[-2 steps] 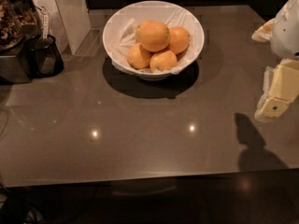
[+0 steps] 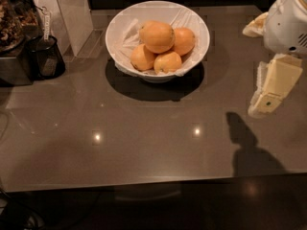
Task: Pick orange from white bowl
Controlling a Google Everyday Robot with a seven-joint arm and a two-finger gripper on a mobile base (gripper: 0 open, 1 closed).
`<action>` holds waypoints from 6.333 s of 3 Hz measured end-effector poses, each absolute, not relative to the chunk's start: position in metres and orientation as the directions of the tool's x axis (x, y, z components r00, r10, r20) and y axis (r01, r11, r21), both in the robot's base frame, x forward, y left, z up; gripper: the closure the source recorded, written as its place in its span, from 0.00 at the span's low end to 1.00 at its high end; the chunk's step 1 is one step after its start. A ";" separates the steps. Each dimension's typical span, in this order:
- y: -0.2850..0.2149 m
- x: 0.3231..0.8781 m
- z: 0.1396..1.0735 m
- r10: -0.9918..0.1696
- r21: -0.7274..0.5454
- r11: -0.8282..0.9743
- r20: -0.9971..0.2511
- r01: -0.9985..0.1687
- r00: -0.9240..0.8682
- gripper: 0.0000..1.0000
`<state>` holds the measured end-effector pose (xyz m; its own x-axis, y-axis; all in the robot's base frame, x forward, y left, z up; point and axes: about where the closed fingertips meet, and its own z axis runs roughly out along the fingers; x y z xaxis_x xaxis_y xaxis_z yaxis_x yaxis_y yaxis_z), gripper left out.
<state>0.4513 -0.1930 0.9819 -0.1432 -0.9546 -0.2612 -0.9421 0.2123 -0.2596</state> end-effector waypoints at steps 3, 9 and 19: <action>-0.099 0.505 0.988 -0.905 -0.217 0.027 -0.419 -0.976 0.068 0.00; -0.072 0.642 0.972 -0.887 -0.293 0.076 -0.456 -0.953 0.069 0.00; -0.045 0.682 0.949 -0.864 -0.323 0.057 -0.491 -0.945 0.116 1.00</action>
Offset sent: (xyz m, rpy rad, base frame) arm 0.0826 0.1478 0.0053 0.2590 0.0751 0.3683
